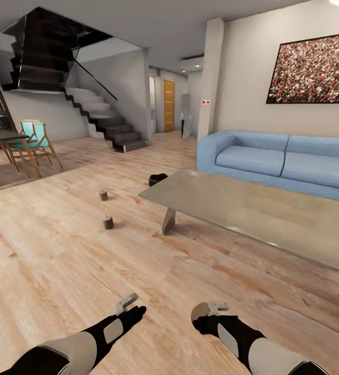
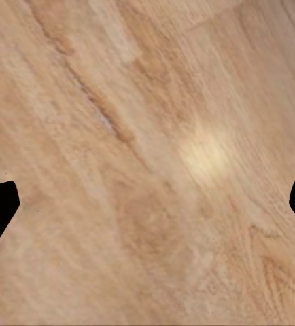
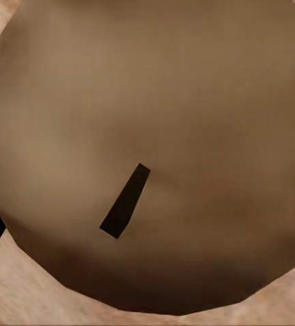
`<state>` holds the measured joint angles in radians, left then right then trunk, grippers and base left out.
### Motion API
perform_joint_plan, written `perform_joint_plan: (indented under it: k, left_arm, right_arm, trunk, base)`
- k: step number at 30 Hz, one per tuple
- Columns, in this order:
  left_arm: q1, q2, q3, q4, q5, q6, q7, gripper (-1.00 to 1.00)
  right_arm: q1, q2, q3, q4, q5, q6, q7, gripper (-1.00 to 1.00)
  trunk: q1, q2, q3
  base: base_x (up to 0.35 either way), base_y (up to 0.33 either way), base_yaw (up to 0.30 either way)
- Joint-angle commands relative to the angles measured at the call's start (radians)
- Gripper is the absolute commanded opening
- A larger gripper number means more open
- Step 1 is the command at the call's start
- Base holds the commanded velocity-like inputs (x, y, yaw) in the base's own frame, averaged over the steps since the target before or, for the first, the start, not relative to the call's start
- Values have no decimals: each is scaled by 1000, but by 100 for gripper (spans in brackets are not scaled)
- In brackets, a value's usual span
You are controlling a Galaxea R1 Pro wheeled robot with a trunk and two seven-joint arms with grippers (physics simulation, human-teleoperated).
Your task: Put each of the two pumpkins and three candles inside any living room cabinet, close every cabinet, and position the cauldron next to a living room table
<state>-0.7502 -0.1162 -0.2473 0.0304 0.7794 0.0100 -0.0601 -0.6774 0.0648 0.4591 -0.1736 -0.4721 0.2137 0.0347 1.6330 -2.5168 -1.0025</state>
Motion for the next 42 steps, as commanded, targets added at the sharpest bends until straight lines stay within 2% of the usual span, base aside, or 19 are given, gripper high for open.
perform_joint_plan:
  k: [1,8,20,42]
  left_arm:
    - [-1,0,-7,3,11,1,-6,100]
    - [-1,0,-7,3,11,2,-6,100]
    - [-1,-1,-7,3,11,2,-6,100]
    - [-1,-3,-7,3,11,2,-6,100]
  right_arm:
    - [-1,0,3,-1,-2,4,1,-100]
    - [-1,0,3,-1,-2,4,1,-100]
    - [-1,0,3,-1,-2,4,1,-100]
    - [-1,0,3,-1,-2,4,1,-100]
  trunk:
    - [0,0,-2]
    - [0,0,-7]
    - [0,0,-8]
    - [0,0,-8]
  base:
    - [289,218,237]
    - [289,219,191]
    - [232,263,16]
    - [119,312,0]
